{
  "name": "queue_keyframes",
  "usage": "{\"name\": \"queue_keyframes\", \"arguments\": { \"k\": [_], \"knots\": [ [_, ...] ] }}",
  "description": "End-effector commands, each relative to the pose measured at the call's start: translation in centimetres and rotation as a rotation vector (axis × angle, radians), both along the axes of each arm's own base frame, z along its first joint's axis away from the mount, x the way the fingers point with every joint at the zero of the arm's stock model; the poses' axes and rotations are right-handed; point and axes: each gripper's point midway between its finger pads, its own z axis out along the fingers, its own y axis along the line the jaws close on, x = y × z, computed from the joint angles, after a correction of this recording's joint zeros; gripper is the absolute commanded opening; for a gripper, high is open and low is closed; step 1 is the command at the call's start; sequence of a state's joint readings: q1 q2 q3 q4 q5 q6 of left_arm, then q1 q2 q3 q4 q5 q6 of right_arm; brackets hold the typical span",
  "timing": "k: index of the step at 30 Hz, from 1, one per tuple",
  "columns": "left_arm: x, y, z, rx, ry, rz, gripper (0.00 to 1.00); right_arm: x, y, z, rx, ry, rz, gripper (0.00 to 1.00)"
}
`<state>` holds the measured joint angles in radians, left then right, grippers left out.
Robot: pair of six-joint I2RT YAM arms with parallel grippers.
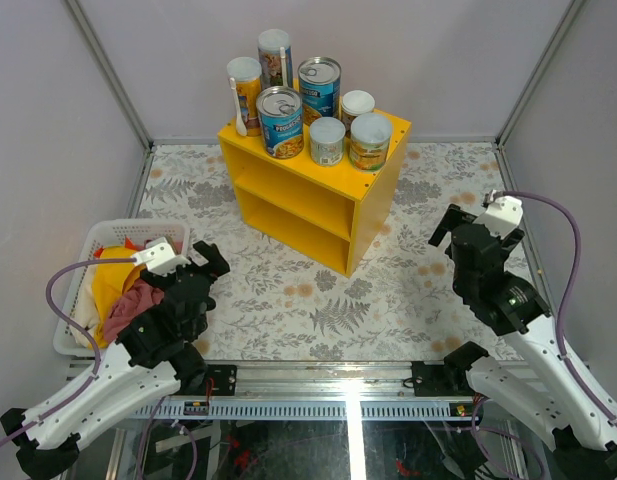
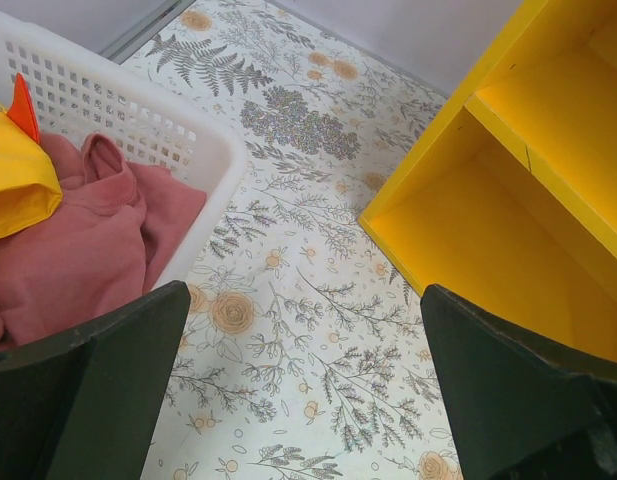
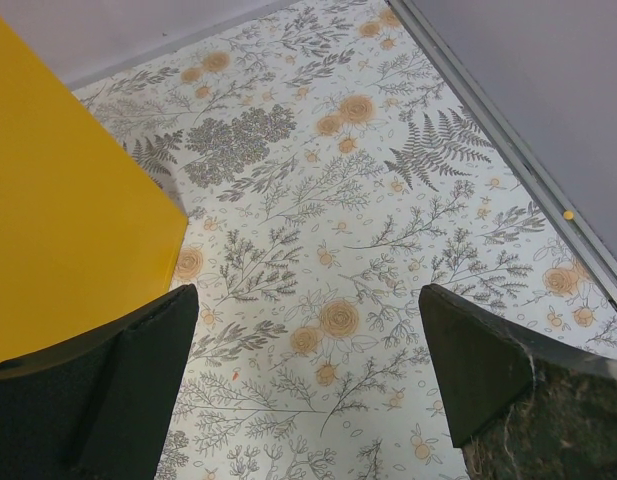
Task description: Place and organize the canned foods onto the counter
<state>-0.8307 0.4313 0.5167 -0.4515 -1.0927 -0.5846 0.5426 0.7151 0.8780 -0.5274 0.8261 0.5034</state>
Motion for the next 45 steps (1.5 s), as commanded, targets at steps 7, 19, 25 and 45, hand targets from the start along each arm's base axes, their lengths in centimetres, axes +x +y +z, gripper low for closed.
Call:
{"name": "queue_keyframes", "arguments": {
  "k": [7, 19, 25, 45],
  "knots": [
    [-0.3, 0.5, 0.07, -0.025, -0.013, 0.022, 1.0, 0.0, 0.09, 1.16, 0.032, -0.072, 0.01, 0.99],
    [-0.36, 0.68, 0.13, -0.012, -0.013, 0.026, 1.0, 0.06, 0.25, 1.16, 0.032, -0.068, 0.017, 0.99],
    [-0.33, 0.75, 0.2, -0.004, -0.014, 0.028, 1.0, 0.17, 0.4, 1.11, 0.028, -0.065, 0.027, 1.0],
    [-0.33, 0.69, 0.14, -0.006, -0.014, 0.025, 1.0, 0.36, 0.92, 0.91, 0.026, -0.077, 0.064, 1.0]
  ]
}}
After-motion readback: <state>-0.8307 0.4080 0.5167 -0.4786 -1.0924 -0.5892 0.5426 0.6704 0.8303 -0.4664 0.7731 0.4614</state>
